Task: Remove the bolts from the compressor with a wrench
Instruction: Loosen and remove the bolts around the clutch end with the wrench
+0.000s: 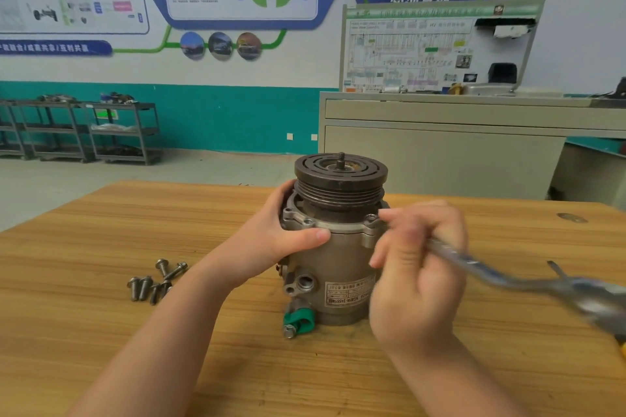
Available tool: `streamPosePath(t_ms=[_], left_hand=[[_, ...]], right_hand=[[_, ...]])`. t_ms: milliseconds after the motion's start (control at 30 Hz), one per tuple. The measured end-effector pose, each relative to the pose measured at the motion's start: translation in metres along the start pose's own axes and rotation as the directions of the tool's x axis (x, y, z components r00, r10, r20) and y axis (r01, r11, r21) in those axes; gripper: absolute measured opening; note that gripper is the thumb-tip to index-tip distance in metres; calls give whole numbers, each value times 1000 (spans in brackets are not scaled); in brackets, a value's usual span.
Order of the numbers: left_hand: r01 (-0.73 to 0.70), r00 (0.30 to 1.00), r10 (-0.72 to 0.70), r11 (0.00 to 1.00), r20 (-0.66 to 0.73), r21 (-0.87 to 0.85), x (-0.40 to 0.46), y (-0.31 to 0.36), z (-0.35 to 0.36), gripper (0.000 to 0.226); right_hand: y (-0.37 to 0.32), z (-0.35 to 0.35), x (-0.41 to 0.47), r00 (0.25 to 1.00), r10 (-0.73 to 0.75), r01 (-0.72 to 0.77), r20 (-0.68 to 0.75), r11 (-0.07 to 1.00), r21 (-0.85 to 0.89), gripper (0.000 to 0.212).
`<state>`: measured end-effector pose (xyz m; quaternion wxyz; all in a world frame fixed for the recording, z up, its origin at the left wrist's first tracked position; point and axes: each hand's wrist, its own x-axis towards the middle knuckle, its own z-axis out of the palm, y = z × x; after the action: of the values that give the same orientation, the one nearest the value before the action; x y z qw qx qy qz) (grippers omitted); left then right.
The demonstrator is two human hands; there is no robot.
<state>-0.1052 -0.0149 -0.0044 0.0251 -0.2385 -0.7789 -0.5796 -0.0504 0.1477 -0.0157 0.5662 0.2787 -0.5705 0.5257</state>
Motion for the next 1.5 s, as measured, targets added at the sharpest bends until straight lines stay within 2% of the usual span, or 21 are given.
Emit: streamPosePath(t_ms=[67, 133, 233, 267, 300, 367, 400, 467, 500, 567, 733, 833, 967, 1033, 1100, 1167, 1233, 1267, 1300, 1400, 1500], left_hand=[[5, 1000, -5, 1000, -3, -6, 0, 0, 0, 80], [7, 1000, -7, 1000, -3, -14, 1, -1, 0, 79], [5, 1000, -5, 1000, -5, -20, 1, -1, 0, 77], [2, 1000, -2, 1000, -5, -17, 1, -2, 0, 80], [-1, 1000, 1, 1000, -4, -14, 1, -1, 0, 83], [-1, 1000, 1, 1000, 0, -17, 1, -1, 0, 89], [-1, 1000, 1, 1000, -1, -18, 0, 0, 0, 90], [0, 1000, 0, 1000, -4, -12, 0, 0, 0, 89], [0, 1000, 0, 1000, -4, -9, 0, 0, 0, 89], [0, 1000, 0, 1000, 0, -5, 0, 1, 0, 88], [2, 1000, -2, 1000, 1, 1, 0, 1, 1, 93], [1, 1000, -1, 1000, -1, 6, 0, 2, 1, 97], [2, 1000, -2, 1000, -28, 5, 0, 0, 1, 101], [9, 1000, -9, 1000, -26, 6, 0, 0, 1, 103], [22, 1000, -22, 1000, -19, 11, -1, 1, 1, 106], [26, 1000, -26, 1000, -17, 13, -1, 1, 1, 106], [17, 1000, -17, 1000, -19, 2, 0, 1, 0, 101], [14, 1000, -14, 1000, -20, -7, 0, 0, 0, 99], [12, 1000, -13, 1000, -20, -13, 1, 0, 0, 99], [16, 1000, -16, 1000, -16, -9, 1, -1, 0, 103], [14, 1000, -14, 1000, -14, -7, 1, -2, 0, 104]], right_hand=[[2, -4, 7, 961, 233, -196, -152, 955, 225, 20], [10, -13, 19, 845, 505, -414, -178, 827, 380, 21], [29, -21, 36, 607, 794, -657, -18, 515, 551, 18], [34, -23, 42, 555, 831, -684, 36, 431, 588, 18], [36, -25, 46, 542, 838, -680, 62, 394, 618, 19], [32, -28, 53, 618, 785, -610, 38, 449, 652, 22], [28, -29, 55, 691, 723, -569, -3, 546, 615, 21], [22, -31, 52, 853, 518, -450, -63, 792, 411, 18], [19, -30, 48, 913, 405, -371, -54, 876, 310, 16], [14, -27, 39, 970, 242, -239, -1, 957, 167, 12], [11, -21, 23, 995, -12, 11, 97, 1000, 10, 8], [11, -14, 14, 994, -67, 74, 90, 994, -74, 20], [8, -3, 1, 958, -237, 273, 161, 929, -251, 29], [5, -1, -1, 989, -132, 140, 68, 980, -141, 24], [7, -3, 5, 978, 145, -133, -148, 987, 92, 18], [16, -9, 17, 835, 495, -415, -242, 854, 314, 18], [29, -17, 30, 689, 714, -590, -125, 653, 475, 19], [32, -20, 35, 661, 746, -616, -80, 601, 509, 19], [33, -23, 38, 679, 730, -602, -78, 615, 510, 18], [25, -27, 38, 869, 460, -383, -184, 859, 340, 12], [17, -24, 31, 973, 196, -169, -120, 964, 205, 8]])
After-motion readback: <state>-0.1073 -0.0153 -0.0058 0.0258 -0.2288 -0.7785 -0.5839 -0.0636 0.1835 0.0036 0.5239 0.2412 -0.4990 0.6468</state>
